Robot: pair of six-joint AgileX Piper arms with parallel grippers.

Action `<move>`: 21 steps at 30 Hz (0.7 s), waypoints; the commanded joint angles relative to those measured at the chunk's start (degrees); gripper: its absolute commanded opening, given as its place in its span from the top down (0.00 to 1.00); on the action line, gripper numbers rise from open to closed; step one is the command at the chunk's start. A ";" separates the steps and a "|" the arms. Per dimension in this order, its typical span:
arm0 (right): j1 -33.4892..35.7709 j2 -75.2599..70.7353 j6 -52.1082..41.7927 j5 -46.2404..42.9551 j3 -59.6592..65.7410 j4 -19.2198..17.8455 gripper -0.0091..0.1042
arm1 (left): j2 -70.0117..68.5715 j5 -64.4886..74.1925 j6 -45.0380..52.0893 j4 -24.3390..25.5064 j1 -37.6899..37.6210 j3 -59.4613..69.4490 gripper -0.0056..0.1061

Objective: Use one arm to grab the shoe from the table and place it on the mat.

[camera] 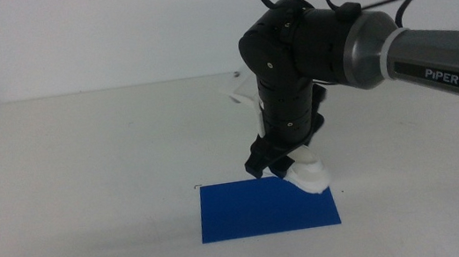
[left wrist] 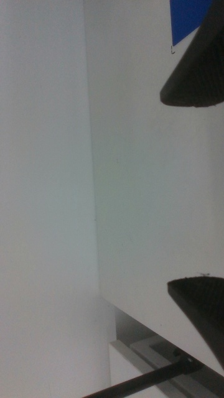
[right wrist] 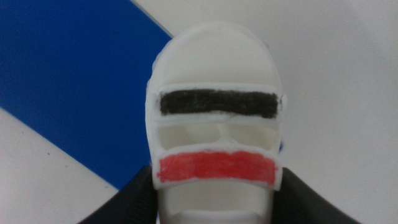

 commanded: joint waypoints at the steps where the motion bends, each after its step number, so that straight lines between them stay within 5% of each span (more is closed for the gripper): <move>1: -0.02 -3.84 -9.90 -3.01 -1.76 -1.11 0.95 | -0.58 -4.70 -0.27 -0.55 -0.26 0.40 0.11; 10: -0.02 -3.74 -37.66 -7.53 -1.76 0.83 0.95 | -0.58 -4.70 -0.27 -0.55 -0.26 0.40 0.11; 16: -0.02 -3.31 -44.20 -10.00 -1.76 7.30 0.95 | -0.58 -4.70 -0.27 -0.55 -0.26 0.40 0.11; 21: -0.22 -1.65 -46.10 -9.94 -1.76 8.92 0.95 | -0.58 -4.70 -0.27 -0.55 -0.26 0.40 0.11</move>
